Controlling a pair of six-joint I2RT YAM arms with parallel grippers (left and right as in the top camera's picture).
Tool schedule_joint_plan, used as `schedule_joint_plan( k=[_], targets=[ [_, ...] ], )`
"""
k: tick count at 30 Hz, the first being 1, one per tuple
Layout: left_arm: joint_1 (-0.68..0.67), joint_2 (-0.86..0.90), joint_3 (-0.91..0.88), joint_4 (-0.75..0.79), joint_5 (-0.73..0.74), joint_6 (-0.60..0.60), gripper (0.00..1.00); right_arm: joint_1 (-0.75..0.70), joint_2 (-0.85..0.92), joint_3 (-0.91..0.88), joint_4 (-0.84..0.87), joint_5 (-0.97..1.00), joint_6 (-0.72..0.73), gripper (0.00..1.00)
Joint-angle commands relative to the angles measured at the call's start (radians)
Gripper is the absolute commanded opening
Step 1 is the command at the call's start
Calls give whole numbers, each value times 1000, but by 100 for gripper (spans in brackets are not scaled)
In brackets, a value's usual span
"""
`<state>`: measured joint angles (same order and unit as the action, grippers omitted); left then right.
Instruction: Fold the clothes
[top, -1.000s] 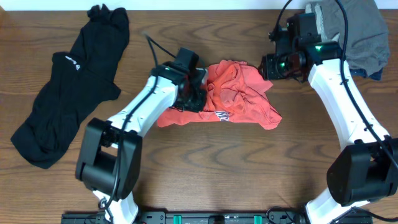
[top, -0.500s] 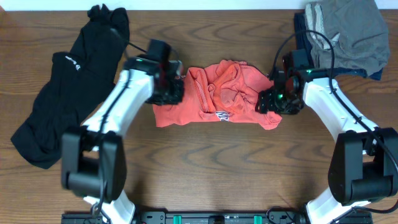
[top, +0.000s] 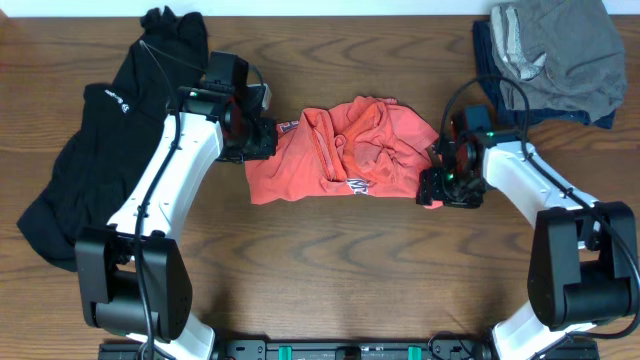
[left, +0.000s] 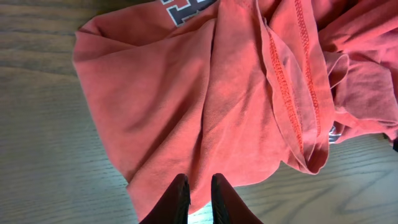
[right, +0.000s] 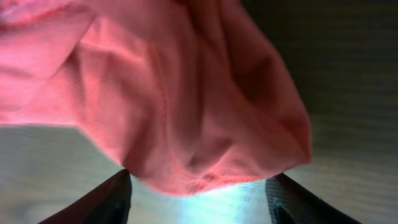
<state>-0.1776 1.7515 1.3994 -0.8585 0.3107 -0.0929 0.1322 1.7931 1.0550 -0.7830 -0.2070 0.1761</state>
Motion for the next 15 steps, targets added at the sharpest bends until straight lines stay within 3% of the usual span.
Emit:
schedule_joint_plan(
  k=[1,5,7,13,15],
  targets=[
    [3,-1,14,-4,-17,6,16,-11,1,-9,56,24,49,62],
    [3,-1,14,-1,-21,6,16,-11,1,-9,156,24,64,50],
    [3,-1,14,-4,-40,6,16,-11,0,-9,214,24,72,32],
    [3,-1,14,-4,-43,6,15,-11,0,-8,302,23,79,3],
    [3,-1,14,-4,-43,6,16,-11,0,-8,325,23,82,1]
  ],
)
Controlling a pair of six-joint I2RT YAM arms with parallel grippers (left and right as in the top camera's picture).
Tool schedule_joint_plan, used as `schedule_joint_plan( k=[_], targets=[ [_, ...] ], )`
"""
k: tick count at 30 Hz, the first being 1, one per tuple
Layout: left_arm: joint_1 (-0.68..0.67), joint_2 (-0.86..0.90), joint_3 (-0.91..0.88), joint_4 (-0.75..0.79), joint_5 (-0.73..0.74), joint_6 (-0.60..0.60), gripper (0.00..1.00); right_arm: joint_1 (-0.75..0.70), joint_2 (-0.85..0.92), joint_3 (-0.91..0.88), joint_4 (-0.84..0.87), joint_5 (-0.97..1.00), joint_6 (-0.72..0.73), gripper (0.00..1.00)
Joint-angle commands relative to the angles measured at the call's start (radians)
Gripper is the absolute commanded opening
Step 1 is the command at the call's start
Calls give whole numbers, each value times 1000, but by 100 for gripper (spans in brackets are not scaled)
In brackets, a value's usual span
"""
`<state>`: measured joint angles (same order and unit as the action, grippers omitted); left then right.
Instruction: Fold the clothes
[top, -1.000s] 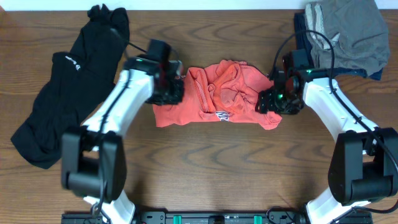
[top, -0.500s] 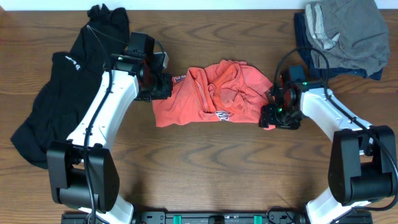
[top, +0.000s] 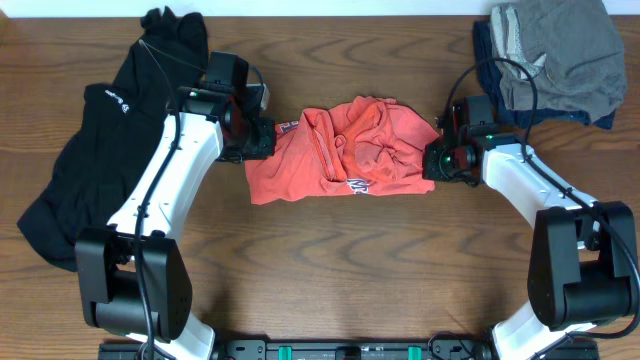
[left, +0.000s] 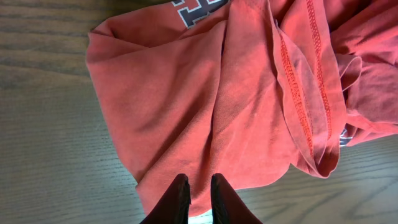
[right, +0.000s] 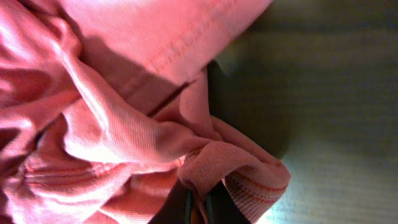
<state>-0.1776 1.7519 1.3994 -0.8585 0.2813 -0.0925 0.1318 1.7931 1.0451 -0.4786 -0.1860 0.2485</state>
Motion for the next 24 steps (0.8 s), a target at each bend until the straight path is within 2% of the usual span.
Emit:
schedule_joint_plan(
  k=[1,4,5,7,8,9,16,21,24],
  targets=[
    [3,-2,14,-3,-14,6,16,-11,0,2,32,2,10,1],
    [3,-2,13,0,-14,6,16,-11,0,2,86,2,21,1],
    [3,-2,14,3,-14,6,16,-11,0,2,104,2,22,6],
    [3,-2,14,3,-14,6,15,-10,0,2,136,2,36,31],
    [3,-2,13,3,-14,6,16,-10,0,2,151,2,37,38],
    [3,-2,13,3,-14,6,16,-10,0,2,163,2,37,41],
    [3,-2,13,3,-14,6,16,-6,24,2,185,3,43,48],
    [3,-2,13,3,-14,6,16,-6,79,2,216,3,43,61],
    [3,-2,13,2,-14,6,16,-6,106,2,253,3,37,63]
  ],
)
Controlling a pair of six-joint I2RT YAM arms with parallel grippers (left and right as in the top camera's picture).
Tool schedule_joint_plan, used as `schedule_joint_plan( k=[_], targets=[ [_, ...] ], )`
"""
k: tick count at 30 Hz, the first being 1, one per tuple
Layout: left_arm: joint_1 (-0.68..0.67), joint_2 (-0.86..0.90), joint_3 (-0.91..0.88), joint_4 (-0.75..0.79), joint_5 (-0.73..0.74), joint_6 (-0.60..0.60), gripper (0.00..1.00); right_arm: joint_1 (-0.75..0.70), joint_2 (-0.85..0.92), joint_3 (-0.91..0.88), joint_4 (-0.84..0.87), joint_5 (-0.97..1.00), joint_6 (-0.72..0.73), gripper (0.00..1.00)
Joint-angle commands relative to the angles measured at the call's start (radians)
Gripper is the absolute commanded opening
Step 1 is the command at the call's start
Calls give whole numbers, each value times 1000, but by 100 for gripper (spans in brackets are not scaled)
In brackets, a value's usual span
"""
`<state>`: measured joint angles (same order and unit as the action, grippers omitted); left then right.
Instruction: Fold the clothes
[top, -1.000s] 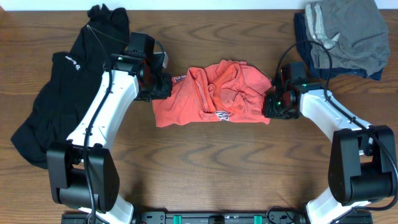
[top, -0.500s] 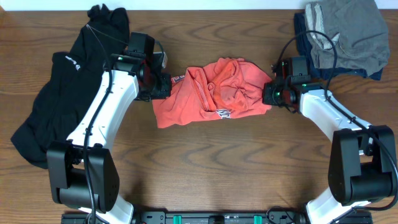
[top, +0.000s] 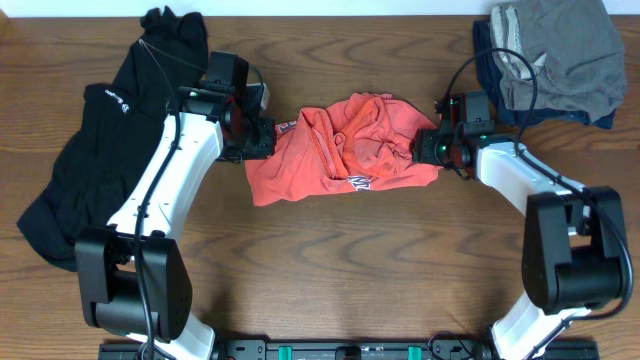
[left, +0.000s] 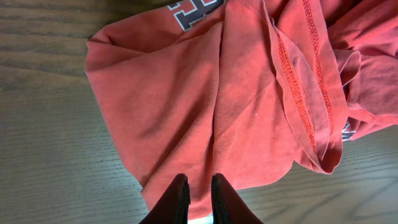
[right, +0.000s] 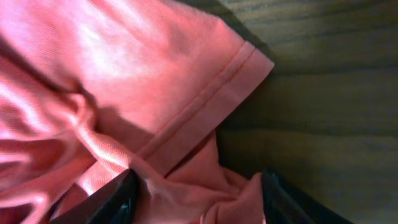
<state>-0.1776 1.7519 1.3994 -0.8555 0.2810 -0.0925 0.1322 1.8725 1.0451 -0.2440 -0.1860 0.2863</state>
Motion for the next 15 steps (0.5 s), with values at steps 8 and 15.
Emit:
schedule_joint_plan(
  k=[8,15],
  targets=[
    [3,-2,13,-1,-47,6,16,42,72,2,62,-43,-25,71],
    [3,-2,13,-4,-58,6,16,97,92,2,58,-95,-13,32]
  ],
)
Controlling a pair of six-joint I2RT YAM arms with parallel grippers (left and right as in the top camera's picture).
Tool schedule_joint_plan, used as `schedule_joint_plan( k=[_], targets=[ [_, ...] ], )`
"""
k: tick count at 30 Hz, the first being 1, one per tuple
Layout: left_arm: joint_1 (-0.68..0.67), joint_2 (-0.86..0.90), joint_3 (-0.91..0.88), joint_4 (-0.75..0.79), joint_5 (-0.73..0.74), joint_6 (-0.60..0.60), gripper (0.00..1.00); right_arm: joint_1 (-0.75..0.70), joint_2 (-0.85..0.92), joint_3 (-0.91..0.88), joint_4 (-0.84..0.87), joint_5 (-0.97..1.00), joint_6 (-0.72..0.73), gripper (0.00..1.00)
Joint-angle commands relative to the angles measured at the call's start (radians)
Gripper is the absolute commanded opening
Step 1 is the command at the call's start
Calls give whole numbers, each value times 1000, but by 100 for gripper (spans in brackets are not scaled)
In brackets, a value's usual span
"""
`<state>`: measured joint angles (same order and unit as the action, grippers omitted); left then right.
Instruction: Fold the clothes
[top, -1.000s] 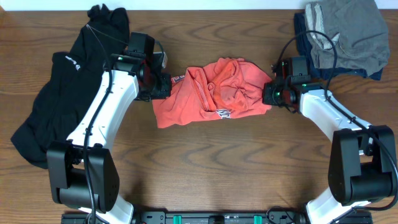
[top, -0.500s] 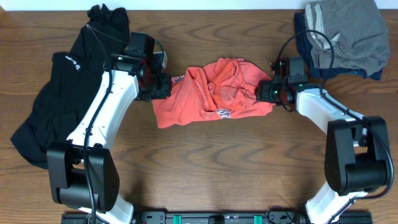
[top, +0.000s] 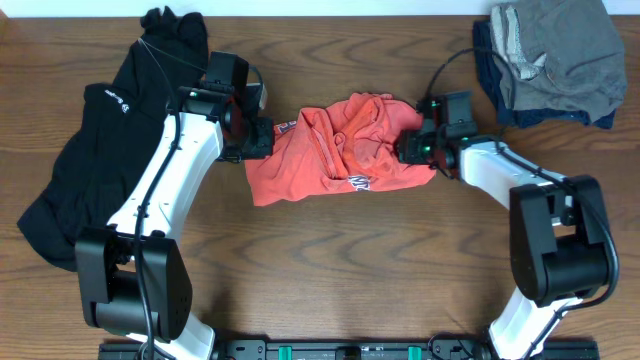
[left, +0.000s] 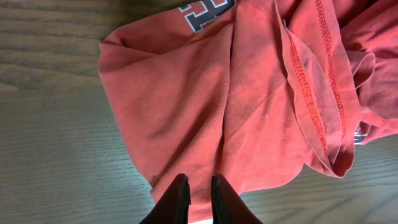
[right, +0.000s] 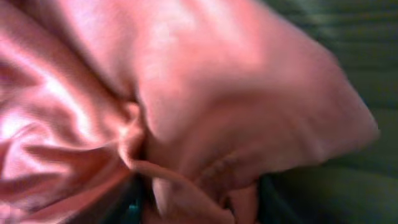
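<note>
A crumpled orange-red shirt (top: 340, 150) with dark lettering lies mid-table. My left gripper (top: 262, 140) is at its left edge, jaws nearly closed and shut on a pinch of the fabric (left: 199, 199). Folds and a stitched hem (left: 311, 93) spread ahead of it. My right gripper (top: 408, 150) is pushed into the shirt's right side. In the right wrist view its fingers (right: 132, 202) stand wide apart, with bunched shirt cloth (right: 217, 93) filling the space between and partly hiding them.
A black garment (top: 90, 150) sprawls along the left of the wooden table (top: 330, 260), under and beside my left arm. A grey garment (top: 555, 45) lies on a dark blue one (top: 485, 45) at the back right corner.
My right gripper, still open, has moved left from the sleeve hem into the shirt's right side, and cloth now bunches between its fingers. The left gripper holds as before.
My right gripper was open at the shirt's lower right corner, then shut on a fold of the right edge, then open again higher up by a sleeve hem. Now it is open and deeper in the cloth. The left gripper kept its pinch throughout.
</note>
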<state>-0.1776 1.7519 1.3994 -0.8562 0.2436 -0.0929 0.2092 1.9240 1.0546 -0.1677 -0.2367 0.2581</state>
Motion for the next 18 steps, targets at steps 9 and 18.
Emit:
schedule_joint_plan(
  k=[9,18],
  targets=[
    [10,-2,14,-15,-90,8,16,-126,7,26,-88,-43,6,1],
    [120,-2,14,-35,-99,10,16,-327,-124,257,-455,-86,-234,1]
  ],
)
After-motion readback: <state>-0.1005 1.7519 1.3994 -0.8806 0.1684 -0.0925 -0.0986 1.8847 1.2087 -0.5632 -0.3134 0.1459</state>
